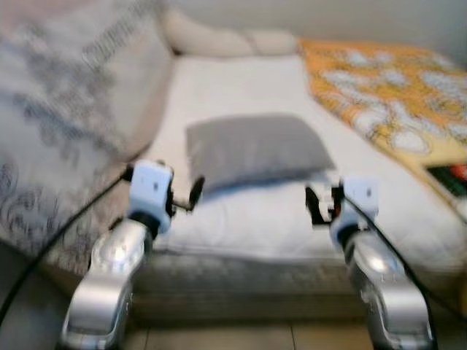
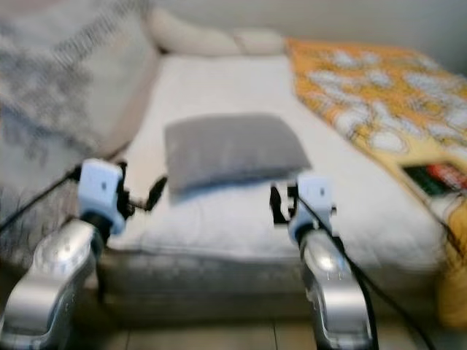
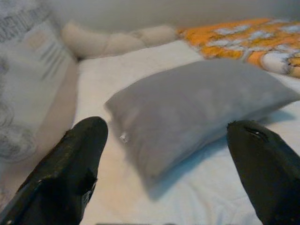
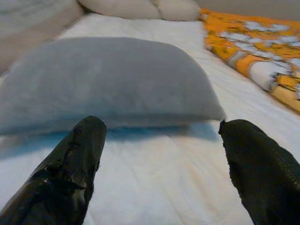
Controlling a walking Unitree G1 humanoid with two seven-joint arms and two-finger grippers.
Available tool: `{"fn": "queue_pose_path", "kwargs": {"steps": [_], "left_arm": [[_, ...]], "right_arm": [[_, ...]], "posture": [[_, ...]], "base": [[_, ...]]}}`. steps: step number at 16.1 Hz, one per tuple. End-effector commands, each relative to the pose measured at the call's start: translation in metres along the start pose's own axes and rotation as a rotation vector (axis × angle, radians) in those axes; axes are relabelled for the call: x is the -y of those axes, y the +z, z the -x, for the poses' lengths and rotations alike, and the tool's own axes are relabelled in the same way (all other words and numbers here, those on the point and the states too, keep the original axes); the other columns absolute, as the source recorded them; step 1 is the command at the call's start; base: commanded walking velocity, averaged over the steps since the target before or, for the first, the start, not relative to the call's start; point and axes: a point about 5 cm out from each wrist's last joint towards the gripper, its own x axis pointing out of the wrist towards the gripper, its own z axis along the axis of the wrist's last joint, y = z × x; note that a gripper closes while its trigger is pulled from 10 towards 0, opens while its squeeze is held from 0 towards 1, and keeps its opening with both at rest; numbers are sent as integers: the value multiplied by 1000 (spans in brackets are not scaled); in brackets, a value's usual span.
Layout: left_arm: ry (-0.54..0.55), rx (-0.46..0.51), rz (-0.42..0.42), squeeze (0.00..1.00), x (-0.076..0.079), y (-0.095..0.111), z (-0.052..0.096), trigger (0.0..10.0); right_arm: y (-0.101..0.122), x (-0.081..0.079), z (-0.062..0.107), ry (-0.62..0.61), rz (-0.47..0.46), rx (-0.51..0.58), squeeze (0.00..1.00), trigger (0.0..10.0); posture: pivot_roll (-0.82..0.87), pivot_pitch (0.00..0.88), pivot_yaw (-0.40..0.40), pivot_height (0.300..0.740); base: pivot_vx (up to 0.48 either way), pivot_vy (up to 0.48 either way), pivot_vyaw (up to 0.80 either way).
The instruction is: Clean up the room
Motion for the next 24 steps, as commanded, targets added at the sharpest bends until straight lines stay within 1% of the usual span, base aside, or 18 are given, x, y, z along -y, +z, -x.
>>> {"fn": "queue_pose_path", "kwargs": {"steps": [1,2,3,4,7,10,11,13,15,18,19,20,21,22,23,24], "left_arm": [[-7,13,-11,0,2,4,-1,10000],[-8,11,-12,0,2,4,-1,10000],[-9,11,-13,0,2,3,-1,10000],[-10,10,-14,0,2,3,0,10000],[-15,9,-14,0,3,3,-1,10000],[-21,7,-17,0,3,3,-1,10000],[-23,7,-18,0,3,3,-2,10000],[-23,6,-19,0,3,3,-2,10000],[-22,6,-18,0,3,4,-2,10000],[-21,6,-14,0,3,4,-3,10000],[-18,6,-13,0,2,4,-3,10000],[-16,6,-11,0,2,4,-2,10000],[-15,6,-11,0,2,4,-2,10000],[-16,7,-10,0,2,4,-3,10000],[-19,8,-10,0,3,4,-3,10000],[-29,11,-6,0,4,4,-3,10000]], "right_arm": [[2,2,1,6,-8,25,0,10000],[3,1,2,7,-2,41,0,10000],[1,0,3,17,-33,33,0,10000],[0,-1,3,22,-37,30,0,10000],[-1,-3,4,50,-20,29,0,10000],[-3,-3,3,52,-23,20,0,10000],[-4,-3,3,55,-40,7,0,10000],[-4,-1,1,49,-34,11,0,10000],[-3,0,1,52,-14,22,0,10000],[-4,-3,1,87,-30,16,0,10000],[-5,-5,0,108,50,0,0,10000],[-5,-10,0,137,85,-1,0,10000],[-5,-10,0,143,73,1,0,10000],[-5,-11,0,139,44,11,0,10000],[-7,-7,0,109,9,1,0,10000],[-8,-5,1,95,13,-4,0,10000]], "posture": [[2,0,-11,740],[2,0,-11,740],[2,0,-11,740],[1,0,-10,740],[0,0,-8,740],[-1,0,-4,740],[0,0,-3,740],[-1,0,0,740],[-1,0,3,740],[2,0,-1,740],[4,0,-3,740],[4,0,-5,740],[5,0,-5,740],[4,0,-5,740],[2,0,-3,740],[0,0,0,740]], "base": [[326,0,0],[322,0,0],[326,0,0],[326,0,0],[326,0,0],[326,0,0],[319,0,-800],[321,0,-800],[317,0,0],[315,0,0],[319,0,0],[319,0,800],[311,0,800],[319,0,0],[311,0,0],[285,0,0]]}}
